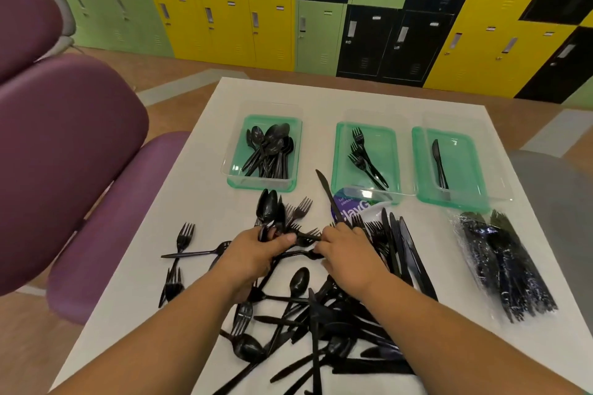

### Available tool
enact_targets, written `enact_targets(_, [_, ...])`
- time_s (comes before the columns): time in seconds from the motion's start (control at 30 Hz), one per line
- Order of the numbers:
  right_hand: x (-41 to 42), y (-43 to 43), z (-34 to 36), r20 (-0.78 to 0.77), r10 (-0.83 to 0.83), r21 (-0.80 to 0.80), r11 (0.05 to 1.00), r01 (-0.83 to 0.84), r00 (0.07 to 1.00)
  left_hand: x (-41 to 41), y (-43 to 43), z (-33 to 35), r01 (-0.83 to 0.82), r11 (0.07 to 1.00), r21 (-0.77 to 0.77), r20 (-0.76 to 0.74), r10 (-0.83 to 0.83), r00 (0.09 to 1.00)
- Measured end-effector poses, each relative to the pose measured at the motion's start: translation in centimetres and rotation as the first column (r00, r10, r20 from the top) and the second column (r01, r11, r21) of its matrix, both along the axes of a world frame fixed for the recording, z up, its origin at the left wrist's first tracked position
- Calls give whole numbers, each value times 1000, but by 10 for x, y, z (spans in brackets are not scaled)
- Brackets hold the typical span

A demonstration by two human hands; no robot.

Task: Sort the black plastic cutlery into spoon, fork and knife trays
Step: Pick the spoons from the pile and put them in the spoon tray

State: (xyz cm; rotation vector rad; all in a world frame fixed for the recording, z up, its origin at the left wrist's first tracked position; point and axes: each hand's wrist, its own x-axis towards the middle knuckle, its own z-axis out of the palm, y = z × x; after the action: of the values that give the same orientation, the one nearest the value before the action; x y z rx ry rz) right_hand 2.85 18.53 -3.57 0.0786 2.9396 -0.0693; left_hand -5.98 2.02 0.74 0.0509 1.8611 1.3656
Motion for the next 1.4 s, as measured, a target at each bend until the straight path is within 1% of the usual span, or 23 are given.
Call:
enact_targets(0.07, [1, 1, 2, -34, -30, 50, 998, 32, 999, 2, 0, 4, 28, 1000, -2, -3, -28, 1000])
enact_targets(0.1, [1, 3, 3, -43, -33, 22, 999, 34, 999, 2, 1, 4, 51, 997, -52, -56, -54, 997])
enact_targets(0.13, [3, 4, 5, -72, -17, -16, 1000, 16, 997, 2, 2, 4, 76, 988, -136, -137, -95, 986])
enact_targets(0.2, [5, 7, 11, -128, 4, -101, 995, -17, 992, 0, 7, 5, 140, 928, -345, -305, -252, 918])
enact_targets(0.27, [5, 13, 21, -137, 15, -149, 988, -36, 990, -1, 13, 6, 179, 854, -488, -392, -398, 829])
enact_targets(0.3, [5, 15, 26, -114, 30, -185, 981, -50, 993, -1, 15, 5, 193, 828, -526, -412, -446, 794])
enact_targets(0.37, [3, 18, 36, -82, 52, -259, 963, -72, 995, -1, 19, 2, 242, 824, -513, -421, -487, 765])
enact_targets(0.43, [1, 20, 44, -83, 28, -347, 936, -55, 996, 1, 20, -1, 304, 841, -448, -397, -492, 775])
enact_targets(0.53, [1, 19, 48, -85, -23, -436, 900, -16, 996, 6, 17, -3, 353, 847, -397, -367, -499, 785])
enact_targets(0.6, [5, 17, 48, -103, -98, -496, 867, 34, 990, 9, 14, -4, 380, 867, -321, -321, -477, 818])
enact_targets(0.63, [8, 16, 47, -115, -163, -533, 843, 78, 980, 10, 12, -7, 375, 865, -333, -302, -475, 827])
enact_targets(0.67, [11, 17, 47, -111, -240, -564, 814, 137, 965, 11, 10, -11, 349, 849, -397, -301, -480, 824])
enact_targets(0.7, [13, 18, 49, -85, -313, -586, 783, 206, 946, 11, 9, -15, 309, 809, -500, -305, -499, 811])
enact_targets(0.73, [17, 21, 48, -31, -357, -586, 763, 272, 934, 11, 9, -18, 273, 747, -606, -298, -531, 793])
enact_targets(0.77, [22, 24, 48, 39, -346, -546, 778, 310, 938, 13, 9, -21, 258, 680, -686, -271, -568, 777])
enact_targets(0.8, [25, 25, 48, 121, -285, -468, 828, 308, 951, 14, 10, -25, 259, 626, -735, -241, -598, 764])
enact_targets(0.87, [34, 22, 43, 264, -164, -320, 915, 246, 951, 20, 13, -31, 281, 560, -780, -196, -644, 740])
enact_targets(0.9, [38, 20, 38, 285, -137, -279, 935, 219, 949, 23, 14, -33, 291, 537, -792, -183, -664, 725])
enact_targets(0.97, [44, 15, 28, 241, -134, -262, 945, 197, 961, 28, 17, -36, 300, 512, -805, -182, -693, 697])
enact_targets(1.07, [48, 10, 16, 183, -113, -267, 950, 160, 976, 31, 22, -39, 293, 547, -784, -217, -684, 697])
enact_targets(1.17, [49, 9, 10, 194, -75, -214, 970, 117, 978, 28, 22, -39, 266, 601, -754, -252, -638, 728])
enact_targets(1.3, [46, 11, 10, 197, -60, -176, 980, 95, 978, 22, 17, -37, 190, 729, -658, -360, -526, 771])
enact_targets(1.4, [41, 10, 13, 196, -14, -128, 991, 40, 980, 18, 16, -32, 130, 840, -527, -441, -401, 803])
